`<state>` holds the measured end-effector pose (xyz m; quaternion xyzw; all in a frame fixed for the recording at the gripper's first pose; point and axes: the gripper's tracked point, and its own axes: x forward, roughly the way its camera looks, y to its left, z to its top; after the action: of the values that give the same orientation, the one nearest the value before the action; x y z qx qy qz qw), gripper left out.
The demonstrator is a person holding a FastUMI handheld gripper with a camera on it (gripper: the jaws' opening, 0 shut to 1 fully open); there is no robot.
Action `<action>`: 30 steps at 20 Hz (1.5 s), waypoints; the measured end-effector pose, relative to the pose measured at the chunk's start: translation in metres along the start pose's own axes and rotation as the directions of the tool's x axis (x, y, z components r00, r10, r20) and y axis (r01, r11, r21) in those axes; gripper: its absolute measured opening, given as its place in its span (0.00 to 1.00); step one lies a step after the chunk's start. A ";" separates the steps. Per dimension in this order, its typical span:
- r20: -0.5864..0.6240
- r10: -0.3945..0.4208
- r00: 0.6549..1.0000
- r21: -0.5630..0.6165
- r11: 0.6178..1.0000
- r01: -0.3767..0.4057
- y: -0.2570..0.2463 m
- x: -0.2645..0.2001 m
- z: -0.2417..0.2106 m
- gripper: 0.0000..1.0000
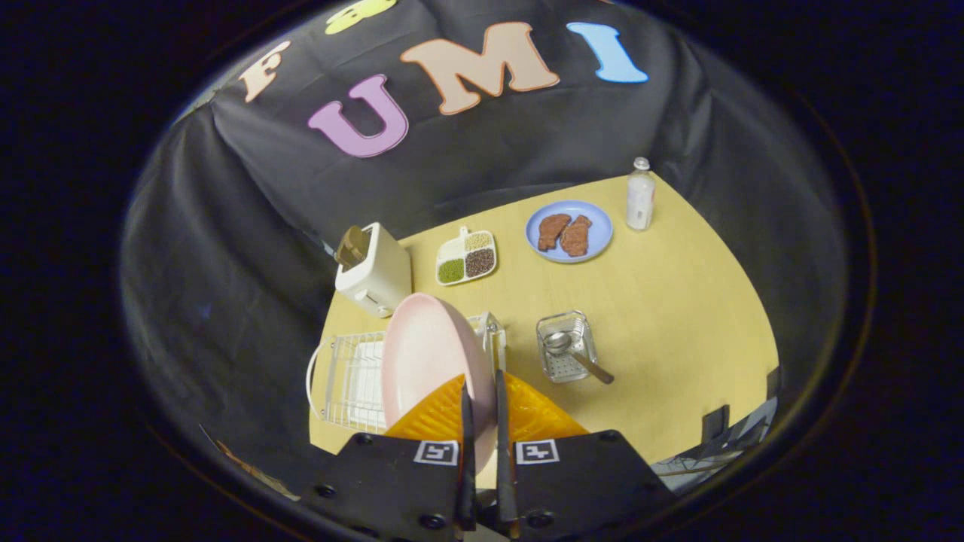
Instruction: Take the plate from the dish rack, then take the spoon from the basket and place it into the plate.
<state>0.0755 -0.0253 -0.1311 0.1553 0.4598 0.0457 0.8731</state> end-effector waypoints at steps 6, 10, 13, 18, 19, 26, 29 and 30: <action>0.019 0.042 0.999 0.079 0.996 -0.043 -0.045 -0.030 -0.029 0.14; 0.035 0.065 0.997 0.134 0.989 -0.069 -0.075 -0.048 -0.047 0.14; 0.036 0.075 0.997 0.173 0.982 -0.080 -0.099 -0.052 -0.063 0.14; 0.022 0.098 0.995 0.223 0.970 -0.101 -0.133 -0.055 -0.093 0.14; 0.017 0.103 0.995 0.234 0.967 -0.104 -0.140 -0.055 -0.098 0.14; -0.024 0.148 0.989 0.270 0.953 -0.136 -0.171 -0.041 -0.136 0.14; -0.034 0.148 0.988 0.289 0.948 -0.132 -0.188 -0.027 -0.144 0.14; -0.036 0.147 0.988 0.299 0.945 -0.130 -0.195 -0.021 -0.148 0.14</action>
<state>-0.0699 -0.1804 -0.2540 0.3149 0.4746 0.0420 0.8209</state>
